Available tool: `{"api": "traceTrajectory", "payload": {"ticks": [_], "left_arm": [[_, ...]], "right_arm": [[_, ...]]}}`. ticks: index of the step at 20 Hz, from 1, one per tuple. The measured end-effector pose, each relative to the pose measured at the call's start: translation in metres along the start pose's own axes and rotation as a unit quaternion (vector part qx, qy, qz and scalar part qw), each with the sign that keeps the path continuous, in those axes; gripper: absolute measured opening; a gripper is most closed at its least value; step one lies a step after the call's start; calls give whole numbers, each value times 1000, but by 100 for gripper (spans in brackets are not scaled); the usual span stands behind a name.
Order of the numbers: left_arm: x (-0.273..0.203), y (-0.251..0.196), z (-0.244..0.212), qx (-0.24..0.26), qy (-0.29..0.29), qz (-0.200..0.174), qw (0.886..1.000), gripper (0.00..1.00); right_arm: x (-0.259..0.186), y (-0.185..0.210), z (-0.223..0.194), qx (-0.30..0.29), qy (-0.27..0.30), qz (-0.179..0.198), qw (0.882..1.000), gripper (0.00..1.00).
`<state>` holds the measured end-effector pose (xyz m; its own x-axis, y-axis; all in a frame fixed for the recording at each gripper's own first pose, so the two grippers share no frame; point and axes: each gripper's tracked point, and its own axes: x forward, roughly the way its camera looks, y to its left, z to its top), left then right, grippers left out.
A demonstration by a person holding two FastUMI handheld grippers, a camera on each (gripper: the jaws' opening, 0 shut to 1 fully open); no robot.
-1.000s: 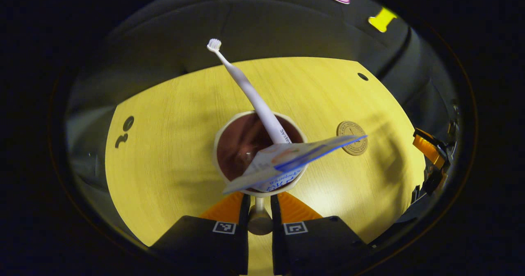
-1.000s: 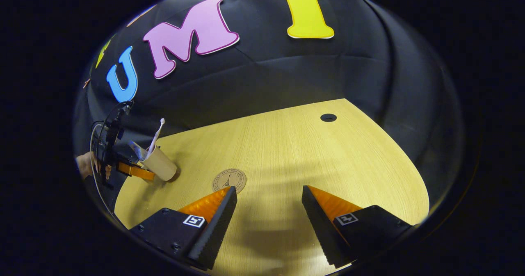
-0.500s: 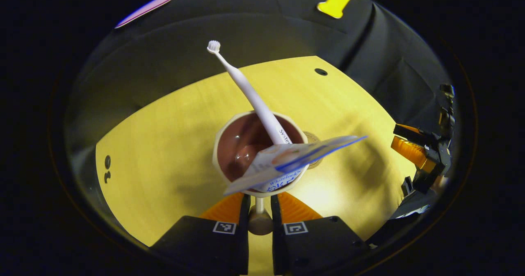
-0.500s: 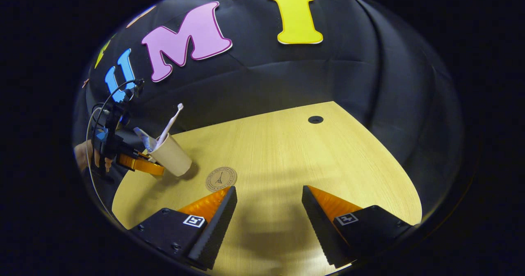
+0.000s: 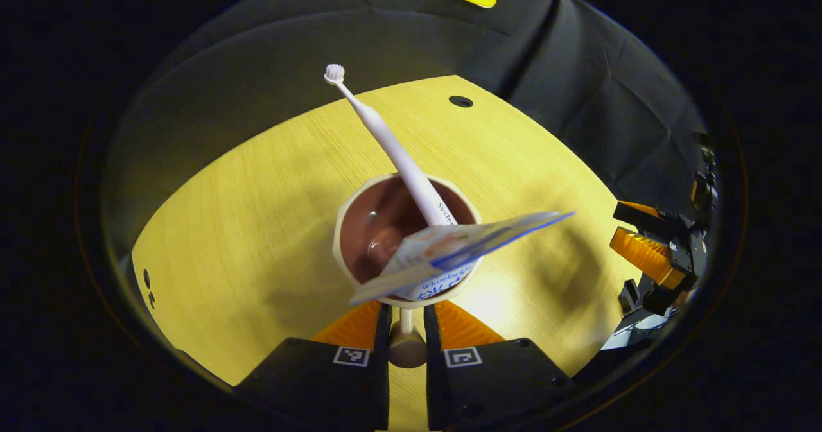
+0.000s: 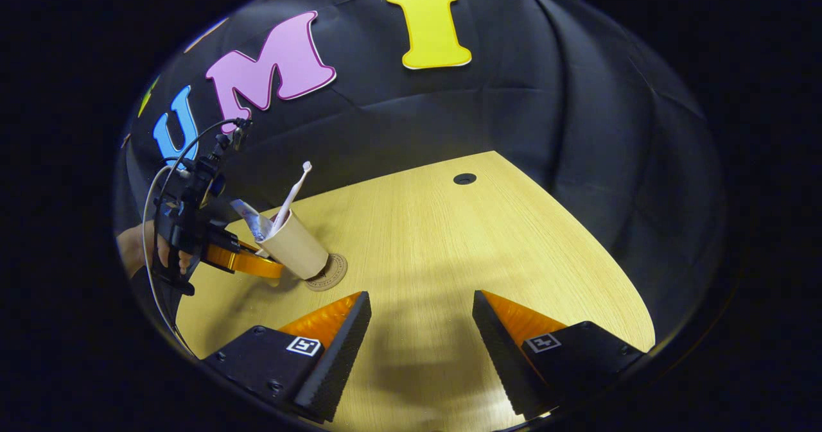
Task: Put the toothbrush and toothpaste on the desktop into the cup, then pick up the cup and place it on the coaster on the desktop.
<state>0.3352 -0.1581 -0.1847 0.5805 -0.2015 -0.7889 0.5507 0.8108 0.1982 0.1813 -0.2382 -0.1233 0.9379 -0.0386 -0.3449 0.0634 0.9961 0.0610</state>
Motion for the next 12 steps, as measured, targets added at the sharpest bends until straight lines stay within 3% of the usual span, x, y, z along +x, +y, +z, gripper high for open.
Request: {"api": "traceTrajectory", "payload": {"ticks": [5,9,11,12], "left_arm": [[12,-5,0,5,17,3,1000,28],[10,-7,5,12,11,4,1000,36],[4,-8,6,10,4,6,1000,29],[-2,-7,6,5,0,9,1000,38]], "right_arm": [[-4,-6,-6,4,3,-3,1000,98],[-4,-8,-9,4,5,-2,1000,98],[-4,-7,-9,4,7,-1,1000,98],[-4,-7,-8,5,7,0,1000,98]]}}
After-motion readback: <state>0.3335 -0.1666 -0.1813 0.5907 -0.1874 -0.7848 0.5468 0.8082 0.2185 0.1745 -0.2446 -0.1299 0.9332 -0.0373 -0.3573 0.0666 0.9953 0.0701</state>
